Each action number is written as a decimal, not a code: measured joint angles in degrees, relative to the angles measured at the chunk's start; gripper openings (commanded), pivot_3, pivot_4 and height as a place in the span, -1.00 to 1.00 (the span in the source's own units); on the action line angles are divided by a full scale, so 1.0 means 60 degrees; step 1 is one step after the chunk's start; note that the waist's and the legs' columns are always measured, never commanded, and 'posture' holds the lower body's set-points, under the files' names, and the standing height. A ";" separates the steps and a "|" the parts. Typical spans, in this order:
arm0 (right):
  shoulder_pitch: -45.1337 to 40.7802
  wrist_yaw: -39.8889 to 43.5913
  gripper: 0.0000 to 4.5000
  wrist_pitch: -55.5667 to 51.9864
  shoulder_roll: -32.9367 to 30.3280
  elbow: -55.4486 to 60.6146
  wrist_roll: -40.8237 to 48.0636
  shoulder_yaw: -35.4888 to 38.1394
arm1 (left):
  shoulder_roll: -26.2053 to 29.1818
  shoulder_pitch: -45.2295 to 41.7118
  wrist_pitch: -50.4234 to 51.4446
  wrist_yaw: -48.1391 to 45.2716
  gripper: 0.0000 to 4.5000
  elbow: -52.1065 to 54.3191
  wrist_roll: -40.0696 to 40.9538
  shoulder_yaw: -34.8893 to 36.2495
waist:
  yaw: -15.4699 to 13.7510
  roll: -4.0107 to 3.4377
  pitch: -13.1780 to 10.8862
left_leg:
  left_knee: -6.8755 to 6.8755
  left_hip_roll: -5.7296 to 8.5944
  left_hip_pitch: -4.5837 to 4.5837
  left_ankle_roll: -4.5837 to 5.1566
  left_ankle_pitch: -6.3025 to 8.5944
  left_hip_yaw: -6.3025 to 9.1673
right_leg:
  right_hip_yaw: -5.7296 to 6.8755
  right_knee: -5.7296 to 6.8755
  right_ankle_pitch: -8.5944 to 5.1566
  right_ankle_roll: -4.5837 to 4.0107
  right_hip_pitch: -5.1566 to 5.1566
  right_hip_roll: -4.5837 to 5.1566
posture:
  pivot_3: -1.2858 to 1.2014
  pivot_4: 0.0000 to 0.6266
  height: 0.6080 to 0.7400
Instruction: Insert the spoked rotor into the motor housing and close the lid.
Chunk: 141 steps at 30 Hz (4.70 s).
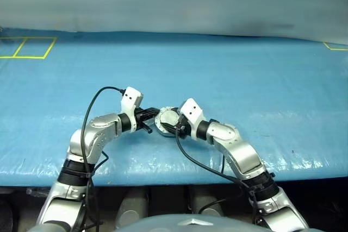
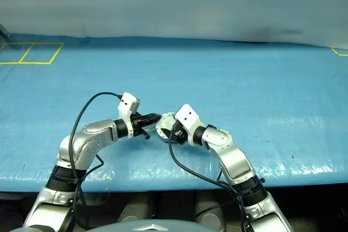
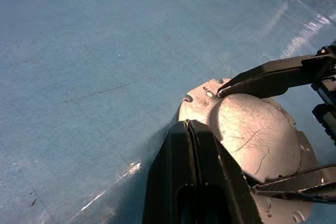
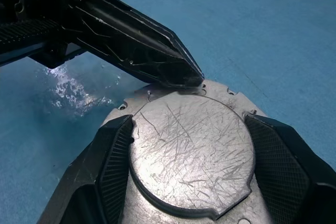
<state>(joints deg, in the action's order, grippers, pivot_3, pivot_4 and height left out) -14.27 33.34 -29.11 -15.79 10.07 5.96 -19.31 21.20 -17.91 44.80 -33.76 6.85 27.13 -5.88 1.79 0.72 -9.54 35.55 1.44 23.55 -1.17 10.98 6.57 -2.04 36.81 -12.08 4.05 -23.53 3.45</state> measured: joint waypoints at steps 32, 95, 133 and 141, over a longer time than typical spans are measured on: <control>0.0252 -0.0212 0.35 -0.0064 -0.0026 0.0226 -0.0004 0.0007 | 0.0430 -0.0300 -0.0011 -0.0560 -1.00 0.0068 -0.0605 -0.0702 | -0.0050 0.0002 0.0014 | -0.0002 0.0001 -0.0010 0.0001 0.0001 0.0001 | 0.0001 -0.0003 -0.0002 0.0001 0.0014 0.0000 | 0.03 -0.52 1.00; 0.0356 -0.0243 0.35 -0.0214 -0.0015 0.0388 -0.0030 0.0009 | -0.0023 -0.0548 -0.1297 -0.0944 -1.00 -0.0686 -0.1981 -0.1034 | -0.0014 -0.0001 0.0031 | -0.0002 0.0001 -0.0012 0.0001 0.0000 -0.0001 | 0.0001 0.0000 -0.0001 0.0001 0.0014 0.0000 | 0.03 -0.52 1.00; 0.3413 -0.3780 0.99 -0.4870 0.3342 0.2553 0.7064 0.5003 | 0.0092 -0.0508 -0.1314 -0.1263 -1.00 -0.0558 -0.2083 -0.1159 | -0.0076 -0.0009 0.0026 | -0.0008 -0.0001 0.0008 0.0003 0.0003 0.0001 | -0.0001 -0.0004 -0.0006 -0.0003 -0.0010 0.0005 | 0.03 -0.52 1.00; 0.3289 -0.5114 0.99 -0.5034 0.3377 0.1723 0.9214 0.5400 | 0.0095 -0.0503 -0.1313 -0.1265 -1.00 -0.0558 -0.2087 -0.1158 | -0.0047 -0.0013 0.0026 | -0.0011 -0.0003 0.0007 0.0004 0.0003 -0.0001 | -0.0001 -0.0004 -0.0007 -0.0005 -0.0009 0.0004 | 0.03 -0.52 1.00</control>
<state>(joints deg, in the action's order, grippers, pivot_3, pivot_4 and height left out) 5.46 2.66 -59.32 4.47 20.41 61.24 13.09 21.77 -20.93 36.92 -41.35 3.51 14.60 -12.83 1.51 0.64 -9.39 35.48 1.42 23.59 -1.14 10.99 6.57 -2.05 36.78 -12.12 4.02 -23.58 3.47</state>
